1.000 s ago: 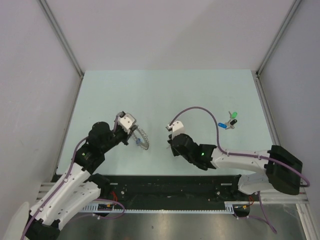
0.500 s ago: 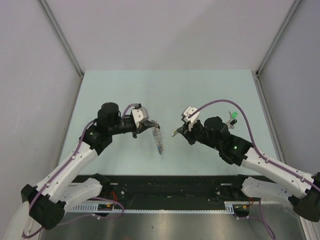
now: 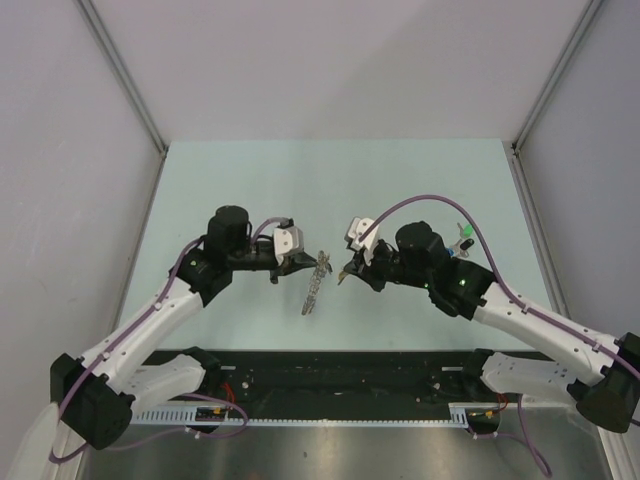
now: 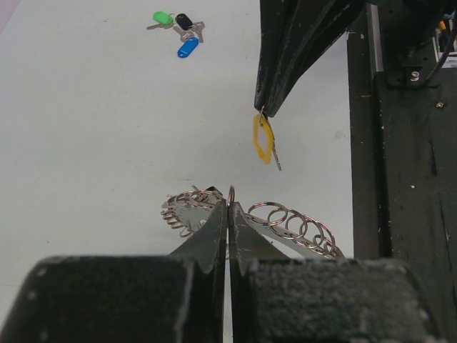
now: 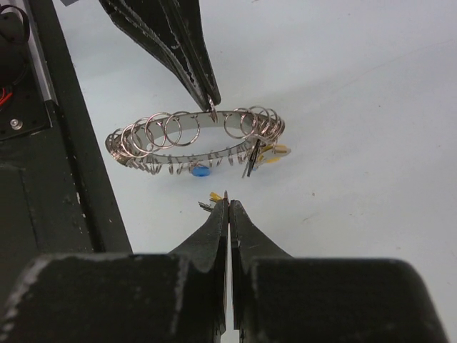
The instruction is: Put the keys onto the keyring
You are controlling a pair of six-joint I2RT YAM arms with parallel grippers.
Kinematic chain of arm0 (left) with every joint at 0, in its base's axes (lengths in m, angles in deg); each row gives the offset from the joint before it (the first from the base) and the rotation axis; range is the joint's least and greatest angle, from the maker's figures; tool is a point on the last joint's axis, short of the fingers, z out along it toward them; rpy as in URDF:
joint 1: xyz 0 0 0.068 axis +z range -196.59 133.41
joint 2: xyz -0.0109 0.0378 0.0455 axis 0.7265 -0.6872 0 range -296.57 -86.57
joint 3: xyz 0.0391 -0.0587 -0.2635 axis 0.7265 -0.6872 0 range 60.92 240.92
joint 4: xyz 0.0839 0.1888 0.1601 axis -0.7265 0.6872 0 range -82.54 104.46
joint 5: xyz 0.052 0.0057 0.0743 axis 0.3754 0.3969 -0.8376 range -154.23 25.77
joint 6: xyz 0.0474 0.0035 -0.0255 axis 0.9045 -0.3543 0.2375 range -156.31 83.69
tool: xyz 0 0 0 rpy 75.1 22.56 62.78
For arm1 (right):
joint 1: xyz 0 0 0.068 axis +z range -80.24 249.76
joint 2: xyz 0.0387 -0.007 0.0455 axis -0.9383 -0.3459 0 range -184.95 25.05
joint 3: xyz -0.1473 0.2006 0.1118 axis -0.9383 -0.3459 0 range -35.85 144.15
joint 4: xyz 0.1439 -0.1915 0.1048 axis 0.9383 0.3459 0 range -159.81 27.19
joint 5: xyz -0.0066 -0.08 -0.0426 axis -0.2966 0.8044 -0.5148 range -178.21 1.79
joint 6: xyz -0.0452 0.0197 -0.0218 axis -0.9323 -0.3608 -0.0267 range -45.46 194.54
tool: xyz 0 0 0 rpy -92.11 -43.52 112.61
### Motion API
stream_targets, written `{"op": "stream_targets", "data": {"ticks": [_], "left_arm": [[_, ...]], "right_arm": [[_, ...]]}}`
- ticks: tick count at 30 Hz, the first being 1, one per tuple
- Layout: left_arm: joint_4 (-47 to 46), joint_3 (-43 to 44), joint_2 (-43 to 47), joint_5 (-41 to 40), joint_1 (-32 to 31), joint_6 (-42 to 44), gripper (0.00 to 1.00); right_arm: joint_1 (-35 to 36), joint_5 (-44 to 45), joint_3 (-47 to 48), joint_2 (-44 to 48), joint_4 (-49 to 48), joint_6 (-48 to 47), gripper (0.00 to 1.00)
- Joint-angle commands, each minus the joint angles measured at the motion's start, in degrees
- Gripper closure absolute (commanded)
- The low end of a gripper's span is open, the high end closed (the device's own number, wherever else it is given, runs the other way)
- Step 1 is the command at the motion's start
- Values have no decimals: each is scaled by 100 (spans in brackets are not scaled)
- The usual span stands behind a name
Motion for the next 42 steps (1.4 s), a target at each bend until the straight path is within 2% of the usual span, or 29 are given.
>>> {"op": "stream_targets", "data": {"ticks": [1, 30, 42], "left_arm": [[-229, -7, 60, 414, -92, 279, 100], [-238, -33, -115, 380, -277, 147, 100], [-211, -15, -133, 309, -285, 112, 100]], "right_arm": [[92, -150, 288, -116, -190, -90, 100], [663, 702, 455, -582, -577, -353, 100], [699, 728, 447, -547, -551, -362, 100]]}}
